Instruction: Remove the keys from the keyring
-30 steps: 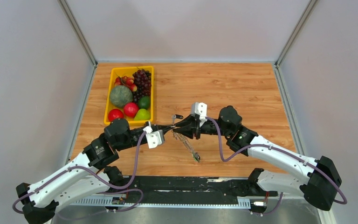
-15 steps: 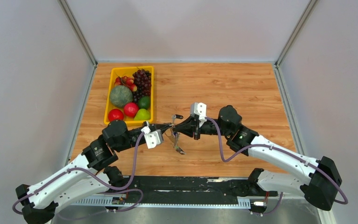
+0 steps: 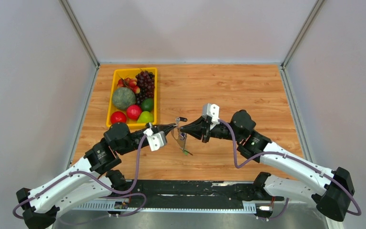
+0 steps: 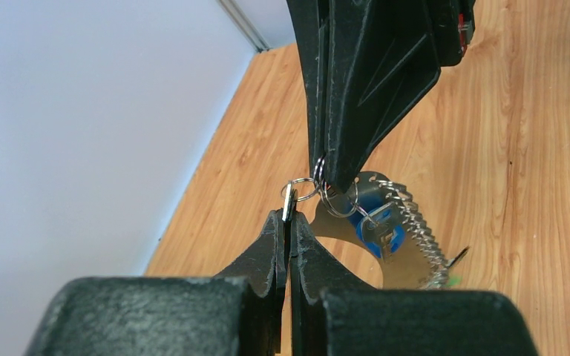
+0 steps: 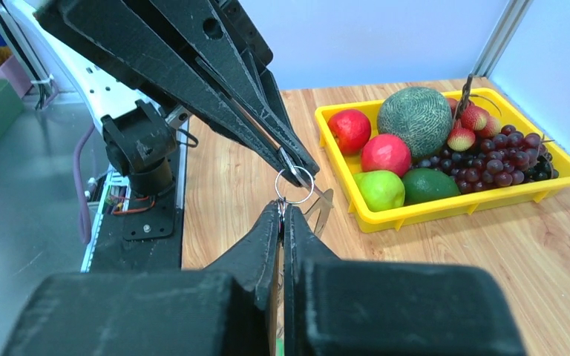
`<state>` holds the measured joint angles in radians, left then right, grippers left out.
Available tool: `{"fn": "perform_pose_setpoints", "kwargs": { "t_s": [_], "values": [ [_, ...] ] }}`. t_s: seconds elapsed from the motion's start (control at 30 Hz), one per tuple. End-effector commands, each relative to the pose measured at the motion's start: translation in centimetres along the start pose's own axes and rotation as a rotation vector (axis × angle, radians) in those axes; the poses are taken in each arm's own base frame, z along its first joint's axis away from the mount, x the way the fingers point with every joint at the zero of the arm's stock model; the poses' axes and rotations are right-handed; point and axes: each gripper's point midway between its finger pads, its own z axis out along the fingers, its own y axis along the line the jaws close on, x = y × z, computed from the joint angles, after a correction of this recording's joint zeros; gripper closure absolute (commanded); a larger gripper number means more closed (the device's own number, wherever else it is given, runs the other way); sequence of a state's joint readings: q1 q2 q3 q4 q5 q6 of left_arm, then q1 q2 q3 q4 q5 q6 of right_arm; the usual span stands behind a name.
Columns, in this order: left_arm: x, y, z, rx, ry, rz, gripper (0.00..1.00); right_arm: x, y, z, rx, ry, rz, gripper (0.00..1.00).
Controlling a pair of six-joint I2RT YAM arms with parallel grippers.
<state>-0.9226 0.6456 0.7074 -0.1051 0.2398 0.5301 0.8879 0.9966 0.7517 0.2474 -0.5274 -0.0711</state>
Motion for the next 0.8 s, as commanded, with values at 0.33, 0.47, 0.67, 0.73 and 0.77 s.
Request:
{"fn": "perform_pose_setpoints", "kwargs": {
  "t_s": [0.33, 0.47, 0.67, 0.73, 0.77],
  "values": [
    [-0.4, -1.2, 0.8, 0.069, -0.031, 0.021, 1.0, -5.2, -0.2, -1.3, 0.065, -0.237, 0.024, 0.86],
    [-0.6, -0.6, 0.5, 0.036, -0.033, 0.029, 1.0, -3.7, -0.1, -1.4, 0.059, -0.154, -0.001, 0.65],
    [-0.8, -0.6, 0.4, 0.041, -0.043, 0.032, 1.0, -2.3, -0.2, -1.5, 0.058, -0.081, -0.029, 0.62],
    [-0.9, -0.7, 0.4, 0.046, -0.047, 0.031, 1.0, -2.1, -0.2, -1.5, 0.059, -0.071, -0.036, 0.64],
    [-0.9, -0.7, 0.3, 0.047, -0.048, 0.033, 1.0, -2.1, -0.3, -1.5, 0.059, -0.066, -0.04, 0.65]
  ]
}}
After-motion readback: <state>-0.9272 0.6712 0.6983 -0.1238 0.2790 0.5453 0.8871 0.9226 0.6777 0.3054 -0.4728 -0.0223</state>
